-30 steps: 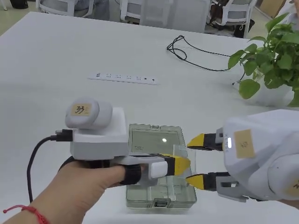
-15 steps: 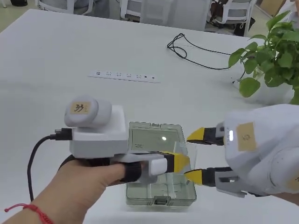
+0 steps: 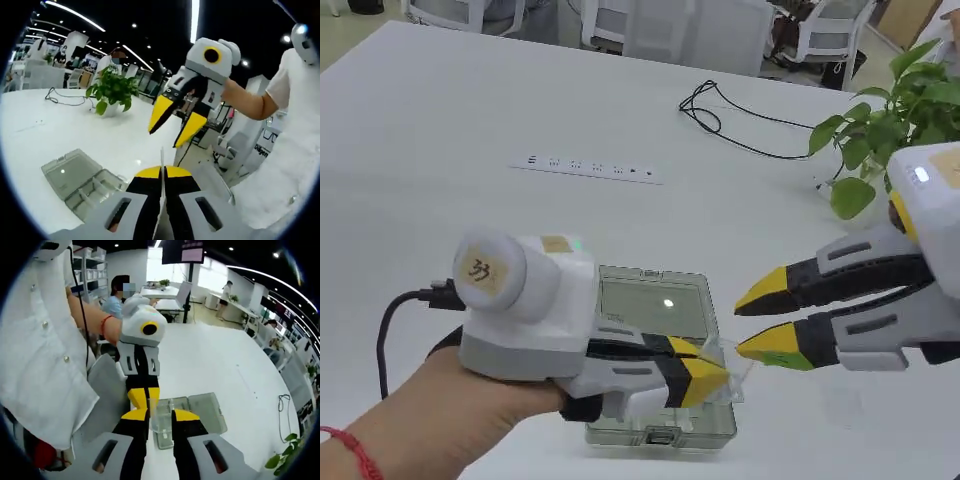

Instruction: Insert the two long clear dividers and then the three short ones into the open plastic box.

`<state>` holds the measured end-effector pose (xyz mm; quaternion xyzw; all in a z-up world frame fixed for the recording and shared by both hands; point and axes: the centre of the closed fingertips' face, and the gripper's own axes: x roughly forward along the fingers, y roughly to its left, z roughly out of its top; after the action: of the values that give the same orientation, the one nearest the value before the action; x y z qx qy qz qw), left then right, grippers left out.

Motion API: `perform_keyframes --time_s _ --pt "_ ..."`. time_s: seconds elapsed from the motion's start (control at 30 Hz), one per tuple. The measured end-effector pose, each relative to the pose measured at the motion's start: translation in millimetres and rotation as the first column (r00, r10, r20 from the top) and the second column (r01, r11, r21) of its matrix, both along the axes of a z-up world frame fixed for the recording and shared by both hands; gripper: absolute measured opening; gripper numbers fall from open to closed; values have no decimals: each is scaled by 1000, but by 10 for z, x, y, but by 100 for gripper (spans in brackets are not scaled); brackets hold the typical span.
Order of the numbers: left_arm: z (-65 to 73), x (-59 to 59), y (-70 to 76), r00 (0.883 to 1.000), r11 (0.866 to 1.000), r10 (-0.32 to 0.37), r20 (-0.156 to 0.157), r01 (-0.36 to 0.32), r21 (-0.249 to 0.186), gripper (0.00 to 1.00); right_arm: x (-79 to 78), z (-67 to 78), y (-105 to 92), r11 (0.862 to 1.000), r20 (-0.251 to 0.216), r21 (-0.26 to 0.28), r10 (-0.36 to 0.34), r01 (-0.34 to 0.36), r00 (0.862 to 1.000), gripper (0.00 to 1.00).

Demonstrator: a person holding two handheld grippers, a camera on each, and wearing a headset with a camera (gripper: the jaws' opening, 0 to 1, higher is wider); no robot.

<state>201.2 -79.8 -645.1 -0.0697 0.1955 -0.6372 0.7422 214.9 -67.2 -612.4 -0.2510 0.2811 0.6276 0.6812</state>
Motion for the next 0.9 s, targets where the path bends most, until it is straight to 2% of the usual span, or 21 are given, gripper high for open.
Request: perform_keyframes --time_s 0.03,0.13,0.23,0.4,0.7,0.9 --pt "11 -19 5 1000 1000 -15 27 15 1 0 -33 21 17 1000 -28 14 22 -21 999 17" --pt "46 -48 20 998 1000 -28 52 28 -8 0 -93 9 28 998 -79 17 68 -67 995 15" --pt "87 -64 41 997 999 -37 62 39 -22 0 -140 -25 44 994 -100 0 108 -109 989 14" --pt "124 -96 52 995 998 -54 83 57 -25 0 -203 -57 79 989 -135 0 146 -147 980 10" --pt "156 -165 51 992 996 -80 98 83 -34 0 -313 -92 105 981 -178 -8 188 -193 966 4" --pt "173 -192 30 991 994 -91 100 96 -45 0 -354 -100 105 980 -190 -7 196 -201 962 4"
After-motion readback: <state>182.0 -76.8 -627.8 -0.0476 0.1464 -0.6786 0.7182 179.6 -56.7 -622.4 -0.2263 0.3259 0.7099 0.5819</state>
